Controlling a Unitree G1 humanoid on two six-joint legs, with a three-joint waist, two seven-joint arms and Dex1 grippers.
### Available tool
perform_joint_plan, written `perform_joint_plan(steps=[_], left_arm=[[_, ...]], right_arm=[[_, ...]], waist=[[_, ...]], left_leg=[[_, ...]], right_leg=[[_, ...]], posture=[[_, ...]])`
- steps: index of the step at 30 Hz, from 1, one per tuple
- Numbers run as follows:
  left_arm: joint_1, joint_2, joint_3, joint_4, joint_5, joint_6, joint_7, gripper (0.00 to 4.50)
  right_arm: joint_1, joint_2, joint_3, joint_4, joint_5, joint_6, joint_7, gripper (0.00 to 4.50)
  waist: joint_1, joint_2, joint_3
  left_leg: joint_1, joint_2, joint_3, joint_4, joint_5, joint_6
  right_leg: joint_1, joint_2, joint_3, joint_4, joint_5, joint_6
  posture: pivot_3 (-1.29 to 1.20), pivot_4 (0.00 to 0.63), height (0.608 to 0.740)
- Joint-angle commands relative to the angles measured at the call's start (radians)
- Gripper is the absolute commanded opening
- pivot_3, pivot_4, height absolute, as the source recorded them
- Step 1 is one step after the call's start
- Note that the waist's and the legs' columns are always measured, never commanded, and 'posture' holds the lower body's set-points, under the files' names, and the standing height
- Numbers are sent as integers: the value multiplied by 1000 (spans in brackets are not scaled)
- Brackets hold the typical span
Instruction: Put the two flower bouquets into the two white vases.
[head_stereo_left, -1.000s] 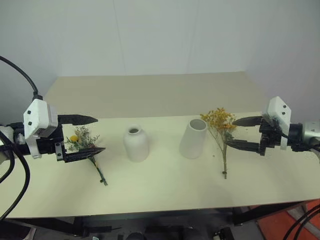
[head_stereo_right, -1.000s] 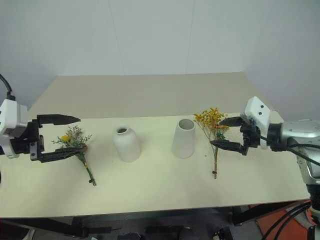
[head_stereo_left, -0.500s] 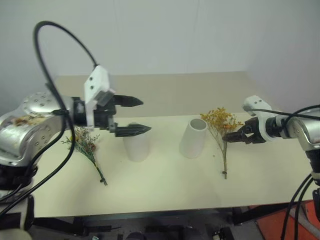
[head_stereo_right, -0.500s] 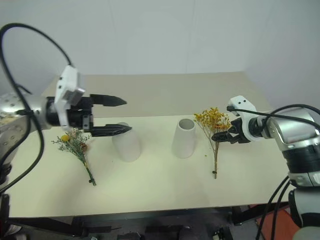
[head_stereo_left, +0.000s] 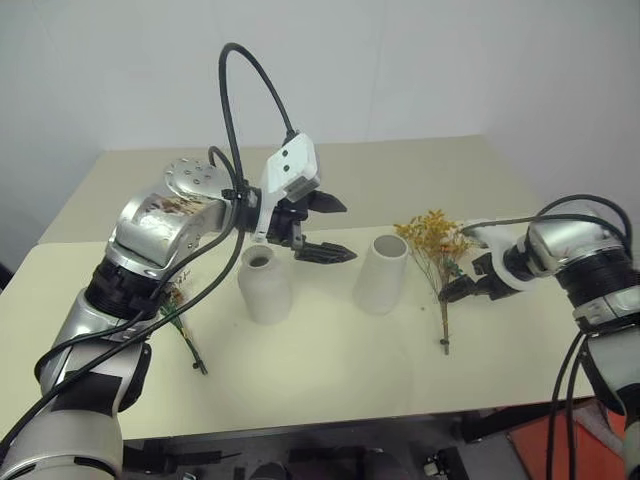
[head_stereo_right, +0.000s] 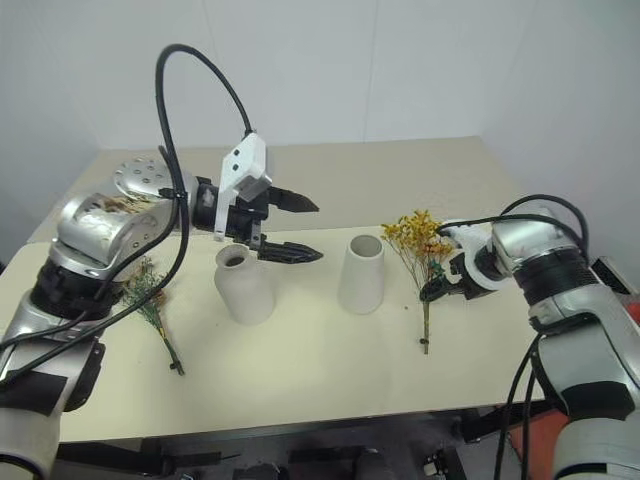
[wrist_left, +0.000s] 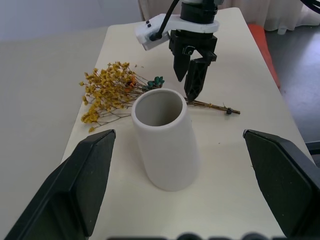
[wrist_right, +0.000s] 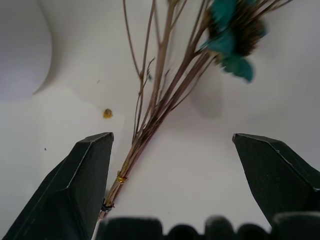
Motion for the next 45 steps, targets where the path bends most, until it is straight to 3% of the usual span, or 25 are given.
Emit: perform_joint_plan(steps=[1,4,7,18,24,28,30,32,37,41,45], left_arm=[[-30,-10,18,-21,24,-14,-16,4479],[-31,-20,24,-21,35,-8,-20,4479],[-25,-22,25,-29,46,-4,-25,4500],[-8,-18,35,-36,71,-16,-21,4500],[8,-14,49,-37,74,-20,-27,4500],[13,-15,59,-34,74,-27,-29,4500],[16,-16,63,-31,75,-31,-32,4500],[17,-19,65,-25,75,-37,-39,4500],[19,-24,46,-3,99,-84,-66,4500],[12,-43,47,6,107,-92,-72,4500],[13,-53,48,2,116,-89,-76,4500]], right_arm=[[-37,16,26,26,-28,-7,35,4500],[-41,38,38,60,-43,-18,46,4500],[-46,64,58,98,-69,-35,57,3913],[-56,86,26,123,-105,-36,64,95],[-46,86,-114,150,-99,25,-47,25],[-74,96,-349,210,-101,48,-237,25],[-62,115,-549,180,-91,-15,-405,25],[-9,138,-710,50,-59,-104,-498,25],[170,274,-939,-366,45,-369,-575,25],[195,355,-1023,-513,167,-438,-556,25],[204,381,-1021,-607,277,-466,-509,25]], waist=[[1,0,0],[3,0,0],[3,0,0],[2,0,0],[3,0,0],[5,0,0],[4,0,0],[4,0,0],[1,1,0],[2,2,0],[3,2,0]], left_leg=[[0,0,0,0,0,0],[0,0,-1,2,0,0],[0,-1,-1,3,0,0],[0,-1,-2,3,0,0],[0,-1,-2,3,0,0],[-1,-1,-2,3,0,0],[-1,-1,-2,3,0,0],[0,-1,-2,3,0,0],[0,-1,-2,3,0,0],[0,-2,-1,5,0,0],[0,-2,-2,5,0,0]], right_leg=[[0,0,0,0,0,0],[0,0,0,0,1,1],[1,0,0,0,1,1],[1,0,0,1,1,1],[1,0,0,1,1,1],[1,0,0,1,1,1],[1,-1,0,1,1,1],[0,-1,0,1,1,1],[1,0,1,3,2,1],[1,-1,2,10,2,1],[1,0,1,10,2,1]], posture=[[0,150,740],[0,150,740],[0,150,740],[0,150,740],[0,150,740],[0,150,740],[0,150,740],[0,150,740],[0,150,740],[0,150,740],[0,150,740]])
